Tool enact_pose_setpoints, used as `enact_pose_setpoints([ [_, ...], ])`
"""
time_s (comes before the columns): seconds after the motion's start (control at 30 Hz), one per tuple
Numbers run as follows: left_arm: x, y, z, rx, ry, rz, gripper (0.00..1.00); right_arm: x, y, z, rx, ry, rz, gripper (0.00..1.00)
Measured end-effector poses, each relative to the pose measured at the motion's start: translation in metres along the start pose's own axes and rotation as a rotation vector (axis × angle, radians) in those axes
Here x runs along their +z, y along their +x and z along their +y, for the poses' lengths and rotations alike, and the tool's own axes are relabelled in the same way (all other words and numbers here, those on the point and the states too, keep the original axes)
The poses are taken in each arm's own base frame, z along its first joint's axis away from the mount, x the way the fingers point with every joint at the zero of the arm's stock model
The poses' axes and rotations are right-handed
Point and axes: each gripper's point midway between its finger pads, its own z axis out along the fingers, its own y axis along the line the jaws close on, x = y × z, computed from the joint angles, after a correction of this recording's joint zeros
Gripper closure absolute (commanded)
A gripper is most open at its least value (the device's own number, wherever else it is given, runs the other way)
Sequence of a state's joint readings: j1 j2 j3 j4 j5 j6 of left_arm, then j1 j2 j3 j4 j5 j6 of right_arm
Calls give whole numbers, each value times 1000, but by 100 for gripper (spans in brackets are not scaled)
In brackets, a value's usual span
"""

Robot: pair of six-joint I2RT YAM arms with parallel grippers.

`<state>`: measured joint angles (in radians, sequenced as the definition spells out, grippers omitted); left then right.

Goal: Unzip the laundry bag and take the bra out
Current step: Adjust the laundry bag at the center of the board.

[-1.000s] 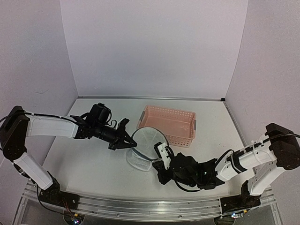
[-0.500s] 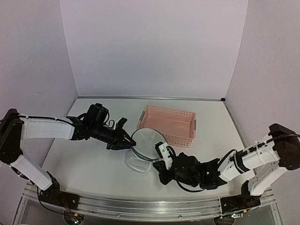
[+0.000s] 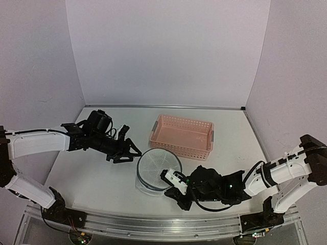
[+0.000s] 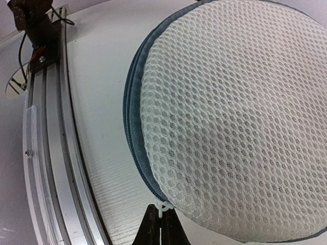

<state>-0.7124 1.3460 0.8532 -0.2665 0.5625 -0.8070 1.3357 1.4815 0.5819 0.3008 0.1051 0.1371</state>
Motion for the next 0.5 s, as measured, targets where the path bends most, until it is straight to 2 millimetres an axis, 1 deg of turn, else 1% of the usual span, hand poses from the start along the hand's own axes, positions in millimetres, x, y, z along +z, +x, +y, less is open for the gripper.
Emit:
enact_pose_setpoints([
  [0.1, -7, -3, 2, 29, -46, -18, 41, -5, 7, 5, -44, -35, 36, 100],
  [0.2, -12, -5, -1, 67, -63, -19, 38, -11, 14, 8, -97, -57, 76, 100],
  [0.3, -14, -6, -7, 116, -58, -10, 35, -14, 23, 11, -153, -81, 115, 100],
  [0.4, -17, -6, -15, 175, -46, 7, 35, -16, 34, 13, -208, -104, 162, 100],
  [0.5, -16, -9, -25, 228, -26, 29, 35, -19, 43, 13, -255, -119, 200, 100],
])
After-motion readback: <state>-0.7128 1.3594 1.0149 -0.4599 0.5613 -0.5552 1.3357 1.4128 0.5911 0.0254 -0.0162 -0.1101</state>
